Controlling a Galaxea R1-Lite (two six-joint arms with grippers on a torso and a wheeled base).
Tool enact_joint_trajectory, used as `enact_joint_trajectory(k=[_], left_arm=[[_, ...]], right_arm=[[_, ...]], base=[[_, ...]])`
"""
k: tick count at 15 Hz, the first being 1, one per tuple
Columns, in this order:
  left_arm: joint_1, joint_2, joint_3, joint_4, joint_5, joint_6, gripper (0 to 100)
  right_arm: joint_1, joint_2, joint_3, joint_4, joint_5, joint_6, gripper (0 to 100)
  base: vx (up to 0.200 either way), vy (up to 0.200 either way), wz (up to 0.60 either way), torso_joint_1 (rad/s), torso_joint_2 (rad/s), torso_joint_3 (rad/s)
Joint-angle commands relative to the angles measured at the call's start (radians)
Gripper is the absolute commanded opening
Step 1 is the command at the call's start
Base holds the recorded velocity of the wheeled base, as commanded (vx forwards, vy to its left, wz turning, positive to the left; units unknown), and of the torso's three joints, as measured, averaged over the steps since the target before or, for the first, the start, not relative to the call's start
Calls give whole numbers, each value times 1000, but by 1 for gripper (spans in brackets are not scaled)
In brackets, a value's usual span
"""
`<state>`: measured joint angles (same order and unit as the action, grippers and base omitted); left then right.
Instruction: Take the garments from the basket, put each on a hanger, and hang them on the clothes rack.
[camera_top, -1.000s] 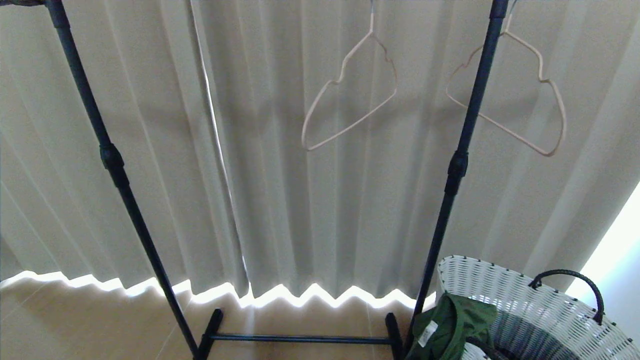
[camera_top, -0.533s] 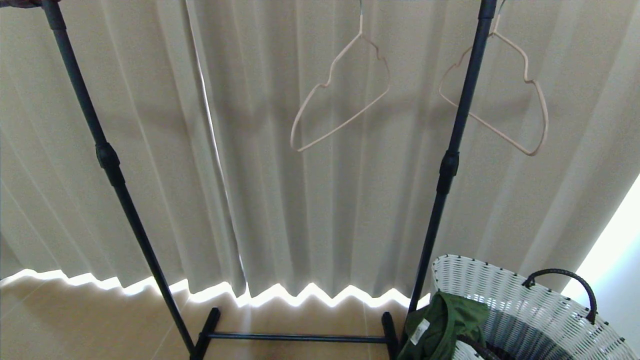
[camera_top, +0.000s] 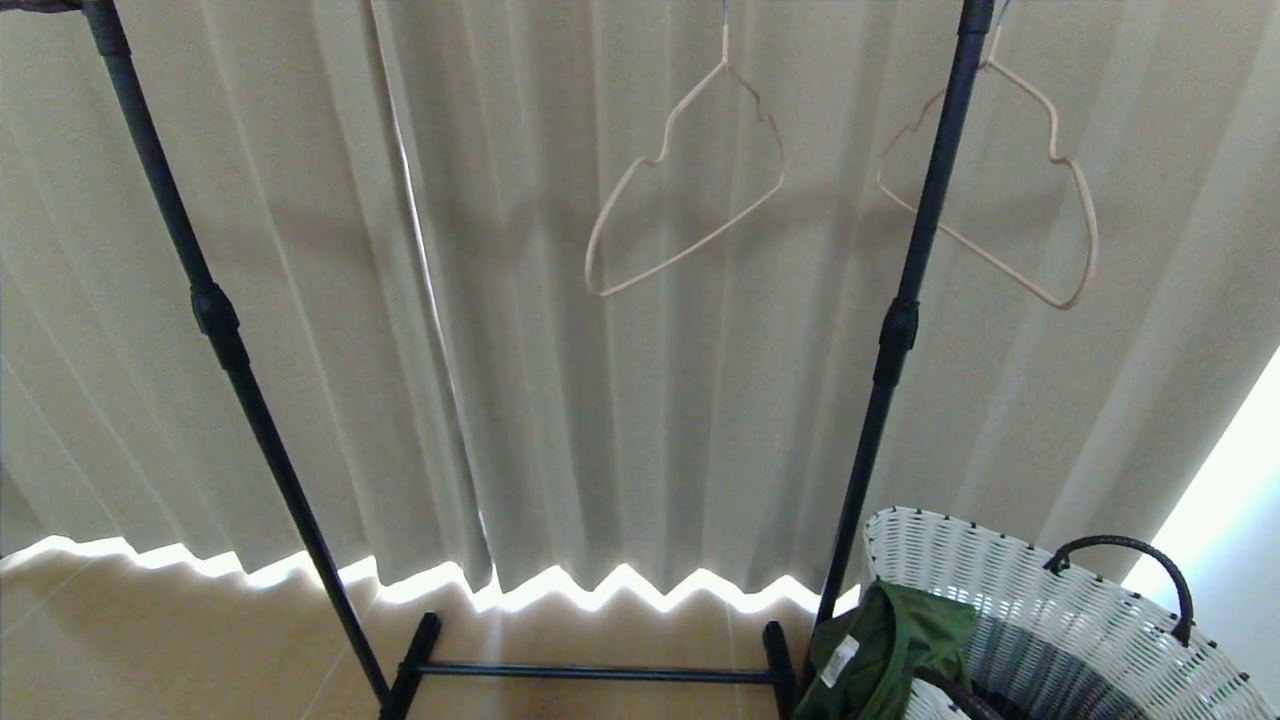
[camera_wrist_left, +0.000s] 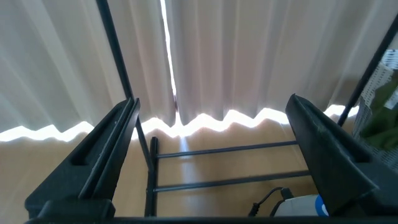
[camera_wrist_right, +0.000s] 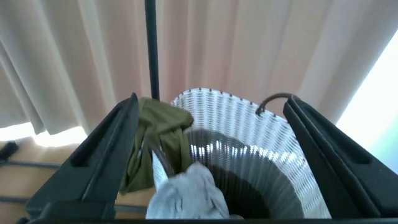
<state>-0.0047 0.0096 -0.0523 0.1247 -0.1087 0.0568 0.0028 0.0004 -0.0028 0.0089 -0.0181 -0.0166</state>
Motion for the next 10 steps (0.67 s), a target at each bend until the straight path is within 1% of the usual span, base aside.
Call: enact_joint_trajectory(k=[1,2,4,5,6,7,8,9,10], left_arm=[[0,1,0,0,0,3,100],[0,1,0,0,0,1,100],[0,1,0,0,1,-3,100],[0,1,0,0,1,-3,100],[0,1,0,0,1,-3,100],[0,1,0,0,1,-5,100],[0,1,0,0,3,-6,100],[0,1,0,0,18,-11,100],[0,1,0,1,27,-17,100]], right_arm=[[2,3,-36,19,4,-37,100],[8,15,-77,49,4,-56,100],[19,49,-154,141,4,-57,100],[40,75,-163,161,4,-62,100],[95,159,-168,171,-3,-77,100],[123,237,-169,172,-10,-82,100],[131,305,-169,172,-14,-83,100],[131,504,-171,169,-23,-115,100],[131,566,-174,167,-25,-137,100]], base=[[0,0,0,0,0,0],[0,0,0,0,0,0],[0,0,0,0,0,0],[0,0,0,0,0,0],[0,0,0,0,0,0],[0,0,0,0,0,0],[0,0,0,0,0,0],[0,0,0,0,0,0],[0,0,0,0,0,0]])
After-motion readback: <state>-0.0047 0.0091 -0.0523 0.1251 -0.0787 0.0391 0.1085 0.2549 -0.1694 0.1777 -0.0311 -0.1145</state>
